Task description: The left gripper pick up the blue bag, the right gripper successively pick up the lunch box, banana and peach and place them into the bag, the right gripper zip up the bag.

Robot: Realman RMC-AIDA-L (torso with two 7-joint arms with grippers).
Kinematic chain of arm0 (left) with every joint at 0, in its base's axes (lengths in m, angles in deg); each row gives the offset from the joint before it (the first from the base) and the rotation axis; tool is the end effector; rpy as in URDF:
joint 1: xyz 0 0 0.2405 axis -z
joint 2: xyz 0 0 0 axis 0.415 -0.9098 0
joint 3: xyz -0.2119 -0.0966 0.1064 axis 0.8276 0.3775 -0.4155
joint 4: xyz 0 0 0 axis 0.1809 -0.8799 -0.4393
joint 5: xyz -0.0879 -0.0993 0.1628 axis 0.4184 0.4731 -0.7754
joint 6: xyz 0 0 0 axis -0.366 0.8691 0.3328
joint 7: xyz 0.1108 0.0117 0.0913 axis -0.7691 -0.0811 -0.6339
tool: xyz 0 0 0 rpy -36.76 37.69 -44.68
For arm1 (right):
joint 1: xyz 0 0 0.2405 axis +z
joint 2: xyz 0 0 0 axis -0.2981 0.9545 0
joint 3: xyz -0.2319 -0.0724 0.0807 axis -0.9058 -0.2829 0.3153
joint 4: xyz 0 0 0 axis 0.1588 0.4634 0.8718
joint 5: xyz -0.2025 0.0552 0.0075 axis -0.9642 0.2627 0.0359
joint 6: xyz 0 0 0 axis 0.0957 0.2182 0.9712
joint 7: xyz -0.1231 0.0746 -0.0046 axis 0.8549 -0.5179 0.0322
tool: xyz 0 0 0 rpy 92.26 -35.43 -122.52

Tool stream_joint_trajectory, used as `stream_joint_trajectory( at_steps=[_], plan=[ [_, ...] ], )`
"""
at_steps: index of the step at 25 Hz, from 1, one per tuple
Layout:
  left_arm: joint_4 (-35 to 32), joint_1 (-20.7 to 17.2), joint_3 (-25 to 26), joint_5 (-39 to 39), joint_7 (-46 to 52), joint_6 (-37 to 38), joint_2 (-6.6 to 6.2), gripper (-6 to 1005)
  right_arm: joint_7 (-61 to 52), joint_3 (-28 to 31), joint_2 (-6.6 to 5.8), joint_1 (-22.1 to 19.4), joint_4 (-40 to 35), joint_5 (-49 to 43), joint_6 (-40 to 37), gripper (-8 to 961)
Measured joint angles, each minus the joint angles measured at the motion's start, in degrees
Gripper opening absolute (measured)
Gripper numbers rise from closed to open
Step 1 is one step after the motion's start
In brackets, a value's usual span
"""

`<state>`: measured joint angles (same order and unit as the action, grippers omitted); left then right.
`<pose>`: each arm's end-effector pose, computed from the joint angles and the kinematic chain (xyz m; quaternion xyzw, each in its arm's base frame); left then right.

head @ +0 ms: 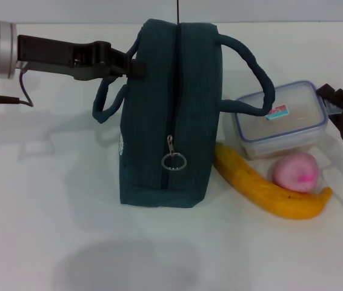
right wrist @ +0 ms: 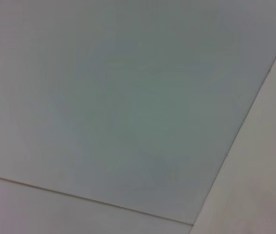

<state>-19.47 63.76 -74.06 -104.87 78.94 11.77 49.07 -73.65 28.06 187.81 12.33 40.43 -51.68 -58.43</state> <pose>-0.1921 0.3790 0.0530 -0.8284 -0.5232 -0.1985 0.0244 0.3147 0.3189 -0.0316 -0.5313 0.6392 0.5273 0.1762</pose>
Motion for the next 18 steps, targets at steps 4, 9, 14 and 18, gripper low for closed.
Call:
stream_joint_trajectory(
  at_steps=[4, 9, 14, 18],
  plan=[
    [0.00, 0.12, 0.00, 0.06, 0.04, 0.00, -0.01, 56, -1.66, 0.00, 0.00, -0.05, 0.08, 0.00, -1.71, 199],
    [0.00, 0.03, 0.00, 0.13, -0.01, 0.00, 0.15, 56, -1.81, 0.00, 0.00, -0.75, -0.71, -0.08, -6.55, 181],
    [0.00, -0.21, 0.00, 0.64, -0.19, 0.03, 0.29, 56, -6.65, 0.00, 0.00, -1.20, -0.52, 0.78, -6.99, 154],
    [0.00, -0.22, -0.01, 0.84, -0.20, 0.07, 0.33, 56, -13.13, 0.00, 0.00, -1.25, -0.39, 0.91, -6.28, 133]
  ],
)
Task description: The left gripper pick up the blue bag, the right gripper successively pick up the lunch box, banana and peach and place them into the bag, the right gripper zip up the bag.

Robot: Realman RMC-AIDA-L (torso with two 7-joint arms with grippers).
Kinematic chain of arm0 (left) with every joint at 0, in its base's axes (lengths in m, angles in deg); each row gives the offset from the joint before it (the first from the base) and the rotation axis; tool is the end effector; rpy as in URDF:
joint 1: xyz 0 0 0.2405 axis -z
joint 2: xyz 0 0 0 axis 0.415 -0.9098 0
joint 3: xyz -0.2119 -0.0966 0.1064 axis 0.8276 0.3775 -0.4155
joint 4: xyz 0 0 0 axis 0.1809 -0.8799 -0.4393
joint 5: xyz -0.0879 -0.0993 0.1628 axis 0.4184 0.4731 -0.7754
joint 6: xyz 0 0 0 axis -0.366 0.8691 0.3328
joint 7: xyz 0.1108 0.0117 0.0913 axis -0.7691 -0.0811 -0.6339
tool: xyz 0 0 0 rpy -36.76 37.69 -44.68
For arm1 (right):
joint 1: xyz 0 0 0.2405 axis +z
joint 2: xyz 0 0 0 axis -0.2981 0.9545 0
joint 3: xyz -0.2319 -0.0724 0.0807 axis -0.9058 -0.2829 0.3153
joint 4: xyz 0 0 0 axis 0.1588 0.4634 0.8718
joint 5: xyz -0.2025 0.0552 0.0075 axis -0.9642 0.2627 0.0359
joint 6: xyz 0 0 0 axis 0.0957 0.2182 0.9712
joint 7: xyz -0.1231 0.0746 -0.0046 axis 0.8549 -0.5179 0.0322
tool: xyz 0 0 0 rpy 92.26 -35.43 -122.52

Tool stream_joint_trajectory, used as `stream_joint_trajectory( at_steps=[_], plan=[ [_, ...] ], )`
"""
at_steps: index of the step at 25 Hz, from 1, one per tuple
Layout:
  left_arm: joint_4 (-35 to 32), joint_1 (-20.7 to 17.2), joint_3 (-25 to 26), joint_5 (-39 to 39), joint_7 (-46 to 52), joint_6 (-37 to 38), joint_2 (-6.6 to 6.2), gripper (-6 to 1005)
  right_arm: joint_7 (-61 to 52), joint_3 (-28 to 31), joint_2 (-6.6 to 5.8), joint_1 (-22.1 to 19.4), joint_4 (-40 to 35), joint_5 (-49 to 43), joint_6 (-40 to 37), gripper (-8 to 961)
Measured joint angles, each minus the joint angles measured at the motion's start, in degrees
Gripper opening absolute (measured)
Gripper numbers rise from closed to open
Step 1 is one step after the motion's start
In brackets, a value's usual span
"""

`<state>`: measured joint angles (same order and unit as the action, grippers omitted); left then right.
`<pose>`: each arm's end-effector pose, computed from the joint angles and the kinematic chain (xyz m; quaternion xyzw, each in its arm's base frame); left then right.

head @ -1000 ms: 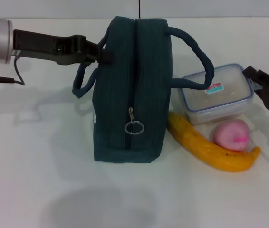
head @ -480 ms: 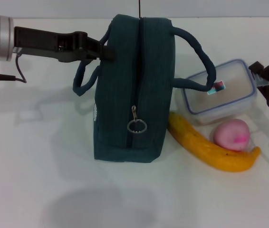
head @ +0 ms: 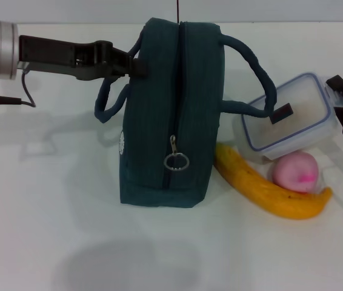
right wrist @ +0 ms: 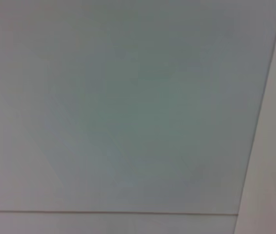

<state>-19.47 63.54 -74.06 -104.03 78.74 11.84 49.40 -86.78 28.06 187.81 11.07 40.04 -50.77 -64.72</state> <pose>-0.1907 0.3778 0.0515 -0.8275 -0.5220 -0.2058 0.0195 0.3082 0.3109 -0.0216 -0.4595 0.6698 0.5764 0.0893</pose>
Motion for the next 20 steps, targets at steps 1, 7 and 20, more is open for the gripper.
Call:
stream_joint_trajectory(
  at_steps=[1, 7, 20],
  plan=[
    [0.00, 0.00, -0.03, 0.11, -0.01, 0.02, 0.02, 56, -0.56, 0.00, 0.00, 0.00, 0.01, 0.02, 0.04, 130],
    [0.00, 0.00, -0.16, 0.47, -0.04, 0.10, 0.12, 56, -5.94, 0.07, -0.01, -0.11, 0.44, 1.31, 0.80, 114],
    [0.00, 0.00, -0.35, 0.56, -1.12, 0.19, 0.67, 56, -12.98, 0.09, 0.00, -0.12, 0.87, 1.75, 2.58, 97]
  ],
)
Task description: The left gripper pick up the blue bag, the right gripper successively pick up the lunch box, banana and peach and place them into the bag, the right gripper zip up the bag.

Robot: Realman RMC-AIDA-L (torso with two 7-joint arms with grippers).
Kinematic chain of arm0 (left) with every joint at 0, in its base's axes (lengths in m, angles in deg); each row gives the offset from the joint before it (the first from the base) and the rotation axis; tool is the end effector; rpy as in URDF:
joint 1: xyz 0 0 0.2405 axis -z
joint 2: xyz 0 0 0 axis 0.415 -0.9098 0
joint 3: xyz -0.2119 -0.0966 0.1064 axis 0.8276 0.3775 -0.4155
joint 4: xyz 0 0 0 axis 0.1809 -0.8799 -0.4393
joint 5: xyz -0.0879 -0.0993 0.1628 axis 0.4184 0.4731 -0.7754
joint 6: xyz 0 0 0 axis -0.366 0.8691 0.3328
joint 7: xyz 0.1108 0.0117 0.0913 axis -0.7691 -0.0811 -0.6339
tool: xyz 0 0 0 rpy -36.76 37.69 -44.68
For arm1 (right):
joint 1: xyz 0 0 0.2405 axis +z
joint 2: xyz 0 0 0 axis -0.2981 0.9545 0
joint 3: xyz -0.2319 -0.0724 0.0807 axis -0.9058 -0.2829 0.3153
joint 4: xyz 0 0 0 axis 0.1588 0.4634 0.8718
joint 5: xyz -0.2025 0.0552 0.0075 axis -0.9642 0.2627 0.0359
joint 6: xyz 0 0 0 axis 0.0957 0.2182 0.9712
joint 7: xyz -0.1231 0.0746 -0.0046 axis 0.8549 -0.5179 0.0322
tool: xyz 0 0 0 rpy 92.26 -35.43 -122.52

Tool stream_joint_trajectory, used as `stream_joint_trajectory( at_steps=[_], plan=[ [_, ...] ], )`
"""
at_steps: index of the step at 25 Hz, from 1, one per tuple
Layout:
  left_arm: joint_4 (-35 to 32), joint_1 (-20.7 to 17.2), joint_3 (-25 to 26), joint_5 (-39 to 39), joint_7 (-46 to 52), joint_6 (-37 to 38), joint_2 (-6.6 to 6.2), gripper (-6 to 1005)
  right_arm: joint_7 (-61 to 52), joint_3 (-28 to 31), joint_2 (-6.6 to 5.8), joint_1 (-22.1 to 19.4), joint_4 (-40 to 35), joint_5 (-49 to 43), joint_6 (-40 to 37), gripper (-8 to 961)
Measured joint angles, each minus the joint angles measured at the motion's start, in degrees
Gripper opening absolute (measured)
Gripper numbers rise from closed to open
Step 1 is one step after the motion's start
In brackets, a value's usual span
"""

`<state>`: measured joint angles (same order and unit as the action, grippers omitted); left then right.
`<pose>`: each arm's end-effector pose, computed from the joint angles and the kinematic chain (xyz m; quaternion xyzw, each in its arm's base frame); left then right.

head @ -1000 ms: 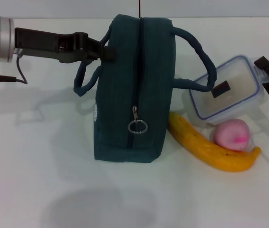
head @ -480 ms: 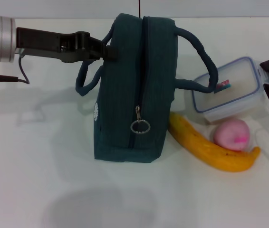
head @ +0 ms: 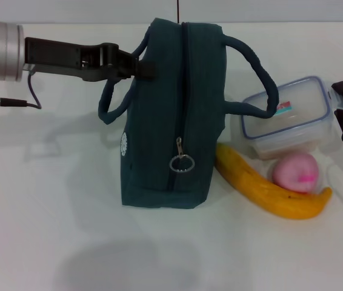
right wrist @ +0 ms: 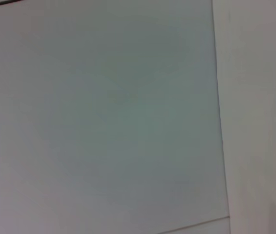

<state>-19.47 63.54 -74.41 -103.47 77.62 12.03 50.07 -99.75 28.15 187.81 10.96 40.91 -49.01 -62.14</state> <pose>-0.1873 0.3759 0.0465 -0.8327 -0.5127 -0.2089 0.0120 0.3163 0.3114 -0.0235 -0.3576 0.7287 0.5824 0.0425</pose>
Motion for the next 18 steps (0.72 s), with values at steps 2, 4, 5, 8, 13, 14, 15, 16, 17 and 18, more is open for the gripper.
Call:
stream_joint_trajectory(
  at_steps=[2, 4, 5, 8, 13, 14, 15, 16, 17, 18],
  plan=[
    [-0.04, 0.00, 0.00, 0.00, -0.06, 0.02, 0.16, 56, -0.20, 0.00, 0.00, 0.00, 0.03, 0.19, 0.01, 94],
    [-0.10, 0.00, 0.00, 0.00, -0.06, 0.05, 0.18, 56, -0.21, 0.00, 0.00, 0.00, 0.06, 0.24, 0.22, 94],
    [-0.12, 0.00, 0.00, 0.00, -0.06, 0.08, 0.18, 56, -0.18, 0.00, 0.00, 0.00, 0.06, 0.24, 0.44, 94],
    [-0.12, 0.00, 0.01, 0.00, -0.07, 0.10, 0.29, 56, 0.11, -0.32, 0.00, 0.00, -0.14, 0.00, 2.12, 93],
    [-0.32, 0.00, 0.01, 0.00, -0.78, 0.09, 0.84, 56, 0.30, -1.40, 0.00, 0.18, -0.65, -1.38, 5.72, 92],
    [-0.32, 0.00, 0.01, 0.00, -1.14, 0.09, 0.95, 56, 0.62, -1.45, 0.00, 0.31, -1.13, -1.98, 6.65, 92],
    [-0.32, 0.00, 0.00, 0.00, -1.65, 0.09, 1.09, 56, 1.40, -1.50, 0.00, 0.41, -1.93, -2.65, 7.56, 92],
    [-0.27, 0.00, -0.01, 0.00, -2.05, 0.09, 1.18, 56, 2.39, -1.53, 0.00, 0.48, -2.72, -3.06, 8.27, 92],
    [-0.16, 0.00, -0.03, 0.00, -2.40, 0.09, 1.21, 56, 3.45, -1.56, 0.00, 0.50, -3.34, -3.22, 8.60, 92],
    [-0.10, 0.00, -0.05, 0.00, -2.61, 0.09, 1.22, 56, 4.96, -1.61, 0.00, 0.53, -4.18, -3.34, 8.84, 91]
  ],
)
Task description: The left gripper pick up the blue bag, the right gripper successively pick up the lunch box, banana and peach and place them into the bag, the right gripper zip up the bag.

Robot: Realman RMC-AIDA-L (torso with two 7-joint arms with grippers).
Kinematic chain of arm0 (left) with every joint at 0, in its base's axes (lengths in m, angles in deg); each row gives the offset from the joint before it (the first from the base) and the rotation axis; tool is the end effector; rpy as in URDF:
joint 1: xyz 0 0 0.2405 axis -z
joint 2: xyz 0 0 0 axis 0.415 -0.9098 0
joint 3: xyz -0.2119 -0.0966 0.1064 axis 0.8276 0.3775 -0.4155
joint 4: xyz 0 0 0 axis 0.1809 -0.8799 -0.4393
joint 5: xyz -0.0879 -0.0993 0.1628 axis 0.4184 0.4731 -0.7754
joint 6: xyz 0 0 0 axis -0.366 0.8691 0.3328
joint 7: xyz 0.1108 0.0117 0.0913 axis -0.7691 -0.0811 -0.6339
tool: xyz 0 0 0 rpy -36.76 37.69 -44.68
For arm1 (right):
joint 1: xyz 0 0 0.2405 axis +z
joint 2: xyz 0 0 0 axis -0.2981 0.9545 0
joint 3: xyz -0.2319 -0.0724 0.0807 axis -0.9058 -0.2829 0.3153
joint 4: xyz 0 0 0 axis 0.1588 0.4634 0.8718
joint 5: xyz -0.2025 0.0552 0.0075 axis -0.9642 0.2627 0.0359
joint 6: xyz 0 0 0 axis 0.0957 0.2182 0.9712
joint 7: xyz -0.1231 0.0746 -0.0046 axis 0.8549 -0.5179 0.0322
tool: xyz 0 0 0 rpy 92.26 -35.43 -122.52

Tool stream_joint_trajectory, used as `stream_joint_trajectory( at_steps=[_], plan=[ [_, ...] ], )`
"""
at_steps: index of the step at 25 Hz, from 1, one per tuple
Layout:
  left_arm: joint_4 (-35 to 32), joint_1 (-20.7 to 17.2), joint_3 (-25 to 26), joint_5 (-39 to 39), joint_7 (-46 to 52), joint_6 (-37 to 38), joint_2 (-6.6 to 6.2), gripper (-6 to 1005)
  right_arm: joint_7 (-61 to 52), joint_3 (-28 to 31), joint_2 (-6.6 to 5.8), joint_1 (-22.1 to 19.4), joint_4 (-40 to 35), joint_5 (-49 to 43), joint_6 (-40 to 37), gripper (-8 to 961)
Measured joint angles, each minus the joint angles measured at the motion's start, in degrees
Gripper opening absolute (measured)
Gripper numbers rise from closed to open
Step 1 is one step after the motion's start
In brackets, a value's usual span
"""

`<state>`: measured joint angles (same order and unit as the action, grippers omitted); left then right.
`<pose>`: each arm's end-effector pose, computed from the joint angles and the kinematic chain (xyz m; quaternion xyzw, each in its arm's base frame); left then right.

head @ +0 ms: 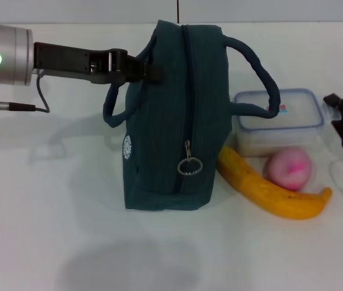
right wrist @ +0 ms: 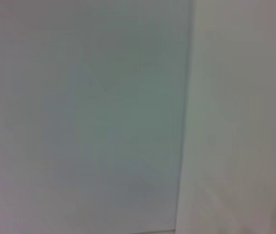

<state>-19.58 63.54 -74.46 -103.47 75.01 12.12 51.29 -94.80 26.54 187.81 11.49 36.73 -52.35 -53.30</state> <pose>-0.1837 0.3731 0.0386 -0.8431 -0.4942 -0.2117 0.0067 0.3280 0.3242 -0.0280 -0.4179 0.7321 0.5249 0.1176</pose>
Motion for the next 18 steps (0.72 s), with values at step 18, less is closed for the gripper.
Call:
stream_joint_trajectory(
  at_steps=[18],
  plan=[
    [0.11, -0.62, -0.02, -0.01, -0.55, 0.00, 0.13, 57, 15.05, -1.82, -0.69, 0.15, -8.62, -0.11, 1.90, 89]
  ],
)
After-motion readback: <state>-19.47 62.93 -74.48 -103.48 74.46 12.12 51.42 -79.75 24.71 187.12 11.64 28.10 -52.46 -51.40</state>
